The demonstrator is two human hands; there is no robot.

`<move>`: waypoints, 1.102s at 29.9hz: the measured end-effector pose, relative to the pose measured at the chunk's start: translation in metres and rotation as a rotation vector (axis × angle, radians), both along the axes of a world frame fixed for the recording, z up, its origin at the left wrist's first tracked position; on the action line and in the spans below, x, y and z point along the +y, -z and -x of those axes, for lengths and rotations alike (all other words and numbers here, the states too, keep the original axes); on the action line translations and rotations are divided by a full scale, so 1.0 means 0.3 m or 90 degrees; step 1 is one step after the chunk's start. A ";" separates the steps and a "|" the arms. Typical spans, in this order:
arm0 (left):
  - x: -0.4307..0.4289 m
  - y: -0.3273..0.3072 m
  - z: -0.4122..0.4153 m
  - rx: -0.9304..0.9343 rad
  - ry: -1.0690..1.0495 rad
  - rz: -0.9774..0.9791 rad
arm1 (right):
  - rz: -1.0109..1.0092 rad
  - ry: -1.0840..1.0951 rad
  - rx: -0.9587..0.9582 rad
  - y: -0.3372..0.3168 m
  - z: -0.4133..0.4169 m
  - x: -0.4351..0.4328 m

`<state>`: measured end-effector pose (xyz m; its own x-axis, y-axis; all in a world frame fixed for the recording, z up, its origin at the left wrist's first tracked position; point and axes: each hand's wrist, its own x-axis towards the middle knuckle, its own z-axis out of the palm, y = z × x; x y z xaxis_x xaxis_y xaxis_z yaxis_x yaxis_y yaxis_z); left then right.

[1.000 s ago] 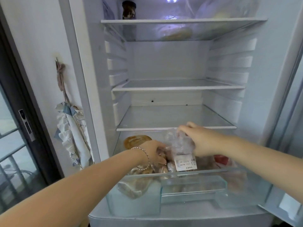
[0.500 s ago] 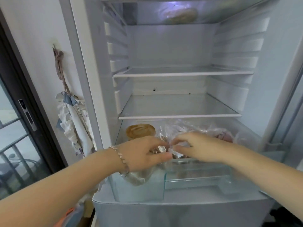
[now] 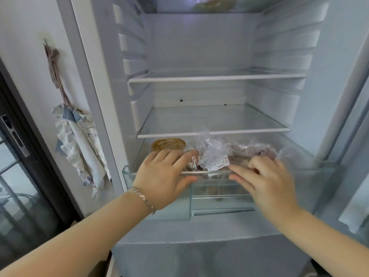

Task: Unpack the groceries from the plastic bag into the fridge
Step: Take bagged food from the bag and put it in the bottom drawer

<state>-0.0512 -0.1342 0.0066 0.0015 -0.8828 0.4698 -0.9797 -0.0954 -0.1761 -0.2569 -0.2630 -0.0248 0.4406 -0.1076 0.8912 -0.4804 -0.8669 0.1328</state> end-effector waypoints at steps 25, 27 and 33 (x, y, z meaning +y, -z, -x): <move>-0.374 -0.166 -0.021 0.514 -0.068 -0.430 | -0.185 0.122 -0.021 0.067 -0.060 -0.146; -0.361 -0.188 0.001 0.299 -0.060 -0.402 | -0.192 0.136 -0.002 0.067 -0.106 -0.192; -0.259 -0.116 -0.005 -0.059 0.024 0.011 | -0.340 0.149 0.036 0.042 -0.227 -0.312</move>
